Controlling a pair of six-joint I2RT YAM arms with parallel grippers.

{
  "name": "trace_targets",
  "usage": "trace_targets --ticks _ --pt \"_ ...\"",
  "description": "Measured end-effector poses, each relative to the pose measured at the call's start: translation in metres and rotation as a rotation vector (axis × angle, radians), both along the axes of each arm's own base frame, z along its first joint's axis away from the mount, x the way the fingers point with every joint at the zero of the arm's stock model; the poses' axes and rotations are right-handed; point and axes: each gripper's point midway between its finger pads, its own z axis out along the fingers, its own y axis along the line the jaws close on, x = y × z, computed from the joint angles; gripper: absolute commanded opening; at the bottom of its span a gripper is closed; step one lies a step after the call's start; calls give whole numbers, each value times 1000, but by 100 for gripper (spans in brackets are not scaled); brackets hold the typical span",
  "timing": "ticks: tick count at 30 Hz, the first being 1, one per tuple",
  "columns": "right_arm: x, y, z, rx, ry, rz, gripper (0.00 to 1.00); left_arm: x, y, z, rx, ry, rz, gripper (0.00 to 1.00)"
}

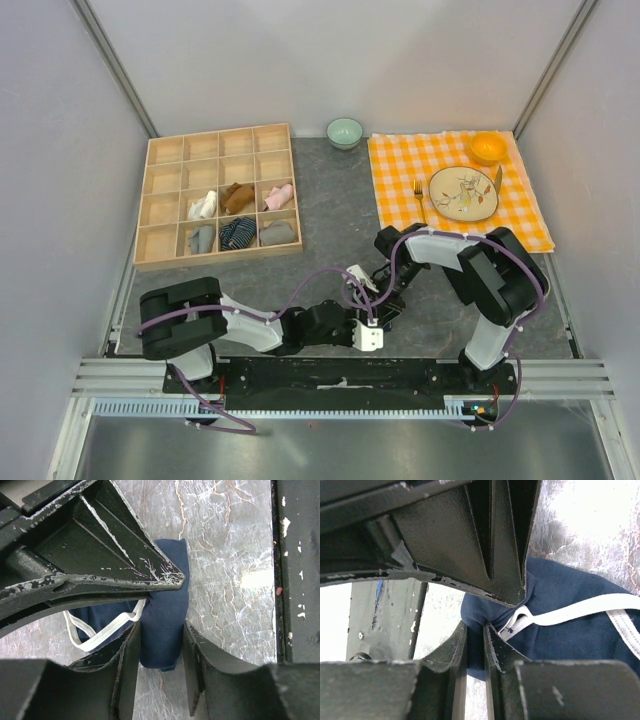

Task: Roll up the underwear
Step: Roll the underwear to the center of the board.

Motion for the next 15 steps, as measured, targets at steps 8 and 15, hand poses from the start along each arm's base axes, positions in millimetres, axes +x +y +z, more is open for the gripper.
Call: trace_targets --ticks 8,15 --pt "-1 -4 0 -15 14 -7 32 2 -6 -3 37 8 2 15" --pt "12 -14 7 -20 -15 -81 51 0 -10 -2 61 145 -20 12"
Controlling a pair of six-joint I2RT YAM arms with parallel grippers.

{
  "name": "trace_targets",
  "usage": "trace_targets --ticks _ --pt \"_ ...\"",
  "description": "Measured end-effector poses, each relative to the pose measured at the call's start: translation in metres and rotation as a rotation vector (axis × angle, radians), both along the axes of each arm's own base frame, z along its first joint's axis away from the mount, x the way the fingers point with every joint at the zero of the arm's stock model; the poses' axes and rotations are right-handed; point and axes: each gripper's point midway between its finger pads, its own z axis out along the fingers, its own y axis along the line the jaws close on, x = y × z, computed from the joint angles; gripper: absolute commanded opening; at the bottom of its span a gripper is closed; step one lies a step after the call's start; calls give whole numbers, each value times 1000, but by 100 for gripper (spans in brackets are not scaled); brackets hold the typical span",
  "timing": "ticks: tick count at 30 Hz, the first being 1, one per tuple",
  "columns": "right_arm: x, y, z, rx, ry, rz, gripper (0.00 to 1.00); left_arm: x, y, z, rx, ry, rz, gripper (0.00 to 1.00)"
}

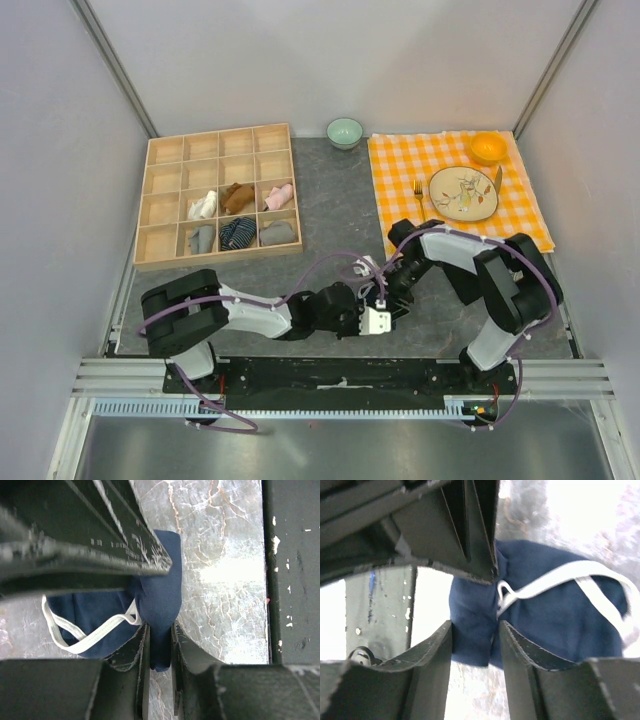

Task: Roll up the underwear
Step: Roll the underwear to the center of the board.

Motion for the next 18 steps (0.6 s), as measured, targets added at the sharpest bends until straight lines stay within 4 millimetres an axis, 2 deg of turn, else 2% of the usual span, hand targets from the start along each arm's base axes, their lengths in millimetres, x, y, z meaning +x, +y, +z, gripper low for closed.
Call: trace_targets --ticks 8,12,18 --pt "41 -28 12 -2 -141 -202 54 3 -4 1 -25 240 8 17" --pt "65 -51 17 -9 -196 -327 54 1 -9 1 -23 343 6 17" --pt "90 -84 40 38 -312 -480 54 4 -10 -1 -18 545 29 17"
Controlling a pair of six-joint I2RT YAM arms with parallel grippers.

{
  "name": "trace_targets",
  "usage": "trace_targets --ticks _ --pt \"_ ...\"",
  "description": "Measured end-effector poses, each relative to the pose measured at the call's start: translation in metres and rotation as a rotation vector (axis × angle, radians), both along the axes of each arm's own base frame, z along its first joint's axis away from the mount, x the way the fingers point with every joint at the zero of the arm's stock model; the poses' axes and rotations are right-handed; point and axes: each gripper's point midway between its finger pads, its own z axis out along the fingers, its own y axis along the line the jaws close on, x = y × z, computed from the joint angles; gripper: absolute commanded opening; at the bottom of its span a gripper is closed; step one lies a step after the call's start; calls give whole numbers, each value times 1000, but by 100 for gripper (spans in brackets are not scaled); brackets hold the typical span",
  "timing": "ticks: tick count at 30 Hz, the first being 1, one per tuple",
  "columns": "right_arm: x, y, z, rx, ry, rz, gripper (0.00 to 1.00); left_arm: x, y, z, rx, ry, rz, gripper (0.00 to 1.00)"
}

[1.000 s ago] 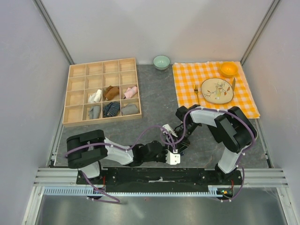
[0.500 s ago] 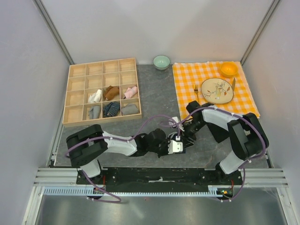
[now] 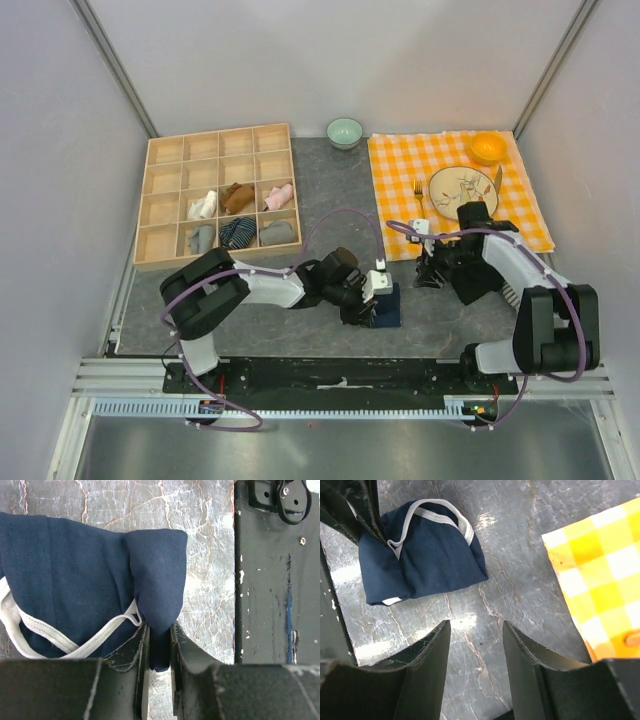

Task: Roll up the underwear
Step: Roll the underwear to the center of the board.

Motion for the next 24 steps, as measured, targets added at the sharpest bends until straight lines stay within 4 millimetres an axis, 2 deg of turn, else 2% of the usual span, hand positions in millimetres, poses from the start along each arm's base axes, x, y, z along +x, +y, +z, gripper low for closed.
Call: trace_targets --ticks 2,5,8,10,12,15,18,24 --pt "2 -6 8 9 -48 -15 54 1 0 0 4 57 0 17" --pt "-1 -4 20 31 -117 5 54 3 -1 -1 13 148 0 19" --pt "-9 0 31 58 -189 72 61 4 0 -2 25 241 4 20" --pt "-18 3 35 76 -228 146 71 6 0 -2 37 309 13 22" --pt "-35 7 33 100 -241 240 77 8 0 -3 50 377 23 25" --pt "-67 14 23 136 -235 382 79 10 0 -3 71 474 39 29" --pt "-88 24 15 147 -248 480 79 12 0 -4 94 565 61 33" --pt "-95 50 2 72 -396 605 75 13 -1 -4 136 696 98 37"
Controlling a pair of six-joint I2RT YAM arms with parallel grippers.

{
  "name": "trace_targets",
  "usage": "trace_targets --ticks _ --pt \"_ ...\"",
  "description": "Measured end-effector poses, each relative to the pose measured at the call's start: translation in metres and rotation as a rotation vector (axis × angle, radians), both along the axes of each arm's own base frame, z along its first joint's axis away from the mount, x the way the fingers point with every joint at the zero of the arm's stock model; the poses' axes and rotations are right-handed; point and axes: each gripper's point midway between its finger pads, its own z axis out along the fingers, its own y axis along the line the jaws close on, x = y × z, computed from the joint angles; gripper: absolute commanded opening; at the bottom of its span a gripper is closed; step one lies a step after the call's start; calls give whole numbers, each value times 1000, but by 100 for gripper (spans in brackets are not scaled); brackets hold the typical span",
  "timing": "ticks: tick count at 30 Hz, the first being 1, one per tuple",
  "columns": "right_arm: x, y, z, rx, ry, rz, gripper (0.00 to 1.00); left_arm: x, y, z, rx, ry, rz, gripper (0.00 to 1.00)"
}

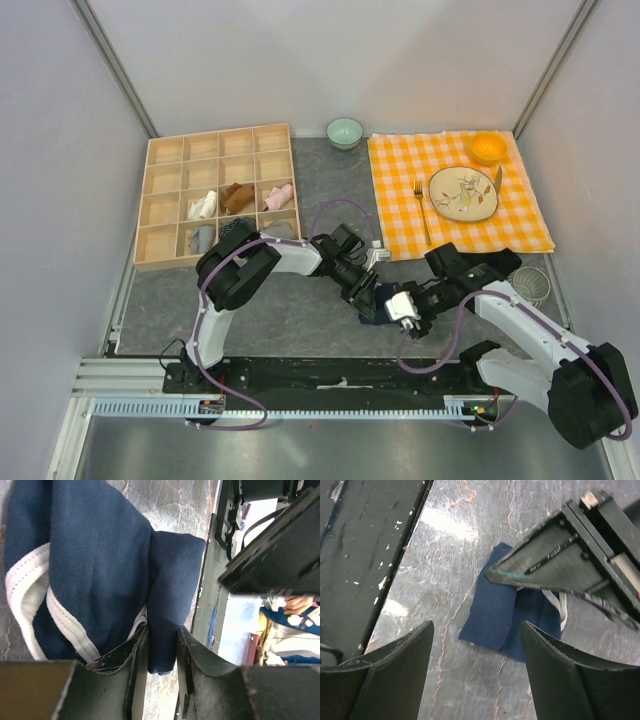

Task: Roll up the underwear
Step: Roll the underwear to the center of the board.

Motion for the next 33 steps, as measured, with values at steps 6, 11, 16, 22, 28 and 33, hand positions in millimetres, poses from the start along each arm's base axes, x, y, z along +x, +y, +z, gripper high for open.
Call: trace_targets --ticks 6,11,16,22,28,33 --pt "8 18 -25 -115 -49 36 65 0 -1 1 31 59 27 41" --pt "12 21 -46 -218 -69 49 52 1 -2 2 41 83 52 45" --pt "19 20 -54 -260 -70 25 39 7 1 6 28 28 126 49" --pt "21 24 -54 -285 1 0 33 37 33 19 26 -205 343 50" --pt "16 31 -52 -290 130 1 33 33 69 31 -65 -414 441 51" --pt "7 27 -51 -275 291 -12 33 -3 90 24 -192 -614 364 53"
